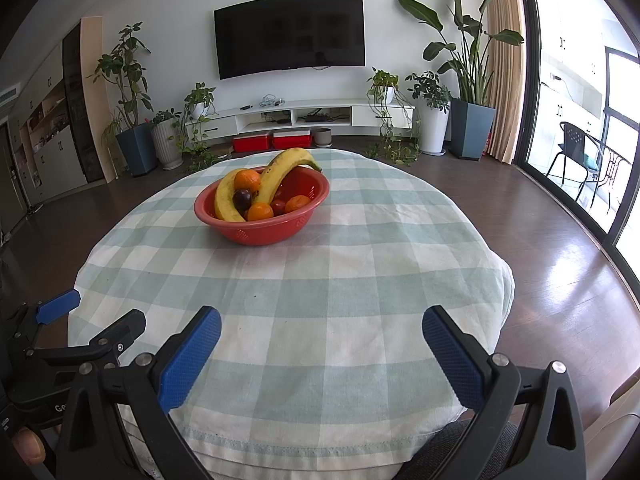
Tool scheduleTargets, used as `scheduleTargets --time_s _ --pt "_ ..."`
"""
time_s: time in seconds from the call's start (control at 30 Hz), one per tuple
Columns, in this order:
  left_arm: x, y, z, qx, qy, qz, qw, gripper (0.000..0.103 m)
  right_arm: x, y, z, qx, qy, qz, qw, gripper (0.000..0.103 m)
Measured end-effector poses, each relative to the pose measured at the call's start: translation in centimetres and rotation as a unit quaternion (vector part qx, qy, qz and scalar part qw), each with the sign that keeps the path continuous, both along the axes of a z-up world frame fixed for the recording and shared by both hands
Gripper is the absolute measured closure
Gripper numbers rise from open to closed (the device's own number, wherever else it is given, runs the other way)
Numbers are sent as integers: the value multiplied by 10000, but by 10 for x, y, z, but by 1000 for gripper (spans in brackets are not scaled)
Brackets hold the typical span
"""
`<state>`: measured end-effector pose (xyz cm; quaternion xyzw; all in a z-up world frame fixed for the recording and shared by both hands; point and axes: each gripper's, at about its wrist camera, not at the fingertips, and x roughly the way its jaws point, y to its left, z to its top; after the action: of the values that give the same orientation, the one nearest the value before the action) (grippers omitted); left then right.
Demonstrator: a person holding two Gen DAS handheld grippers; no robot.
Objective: Organize fruits
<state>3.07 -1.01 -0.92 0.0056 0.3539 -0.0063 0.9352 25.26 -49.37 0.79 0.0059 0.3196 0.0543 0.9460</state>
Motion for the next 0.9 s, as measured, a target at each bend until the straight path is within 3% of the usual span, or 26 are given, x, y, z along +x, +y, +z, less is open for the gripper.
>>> scheduleTargets --time_s 0.9 --pt "0 0 0 -4 5 -2 10000 0 0 2 1 -14 18 8 10000 0"
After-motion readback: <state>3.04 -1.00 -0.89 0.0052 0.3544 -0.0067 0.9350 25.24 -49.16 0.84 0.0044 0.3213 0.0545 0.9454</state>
